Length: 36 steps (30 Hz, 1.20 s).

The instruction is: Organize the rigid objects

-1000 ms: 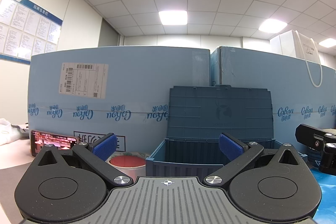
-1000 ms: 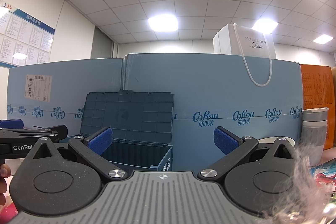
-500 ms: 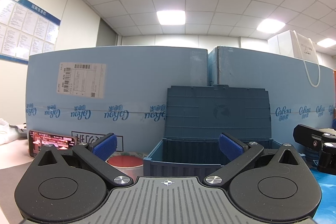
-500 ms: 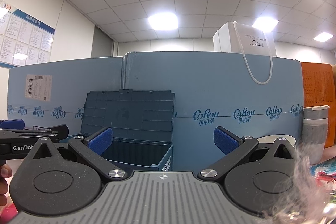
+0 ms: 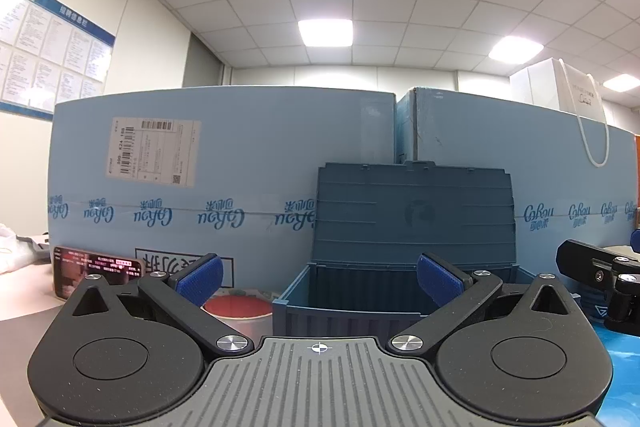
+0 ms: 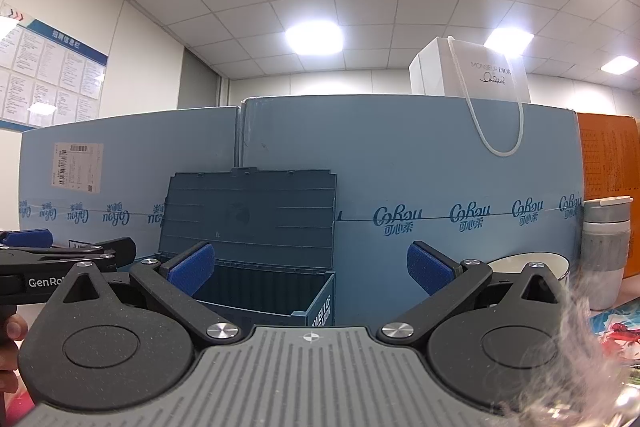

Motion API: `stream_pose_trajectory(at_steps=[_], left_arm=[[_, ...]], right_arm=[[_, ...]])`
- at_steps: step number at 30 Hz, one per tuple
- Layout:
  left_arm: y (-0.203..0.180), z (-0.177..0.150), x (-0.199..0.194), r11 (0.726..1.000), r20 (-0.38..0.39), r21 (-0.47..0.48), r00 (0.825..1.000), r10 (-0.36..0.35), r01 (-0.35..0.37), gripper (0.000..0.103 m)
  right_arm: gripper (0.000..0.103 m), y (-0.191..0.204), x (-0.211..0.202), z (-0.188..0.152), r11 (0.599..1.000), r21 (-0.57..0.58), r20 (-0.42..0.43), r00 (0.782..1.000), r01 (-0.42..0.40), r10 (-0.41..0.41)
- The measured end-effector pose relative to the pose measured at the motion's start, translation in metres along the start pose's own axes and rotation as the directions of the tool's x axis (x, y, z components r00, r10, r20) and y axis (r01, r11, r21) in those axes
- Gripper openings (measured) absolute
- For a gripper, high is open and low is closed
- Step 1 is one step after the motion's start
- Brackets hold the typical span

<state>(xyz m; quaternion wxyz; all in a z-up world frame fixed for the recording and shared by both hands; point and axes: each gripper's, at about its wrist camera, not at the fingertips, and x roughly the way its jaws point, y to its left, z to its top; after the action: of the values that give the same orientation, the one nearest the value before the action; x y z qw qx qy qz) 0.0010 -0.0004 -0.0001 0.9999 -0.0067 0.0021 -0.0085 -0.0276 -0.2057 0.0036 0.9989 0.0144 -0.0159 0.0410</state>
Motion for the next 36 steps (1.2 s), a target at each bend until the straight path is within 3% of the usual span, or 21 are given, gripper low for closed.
stream_pose_trajectory(at_steps=[36], left_arm=[[0.0022, -0.0012, 0.0006, 1.0, -0.005, -0.004, 1.0, 0.004, -0.004, 0.103]], right_arm=[[0.103, 0.0005, 0.0028, 0.0004, 1.0, -0.007, -0.017, 1.0, 0.0, 0.0]])
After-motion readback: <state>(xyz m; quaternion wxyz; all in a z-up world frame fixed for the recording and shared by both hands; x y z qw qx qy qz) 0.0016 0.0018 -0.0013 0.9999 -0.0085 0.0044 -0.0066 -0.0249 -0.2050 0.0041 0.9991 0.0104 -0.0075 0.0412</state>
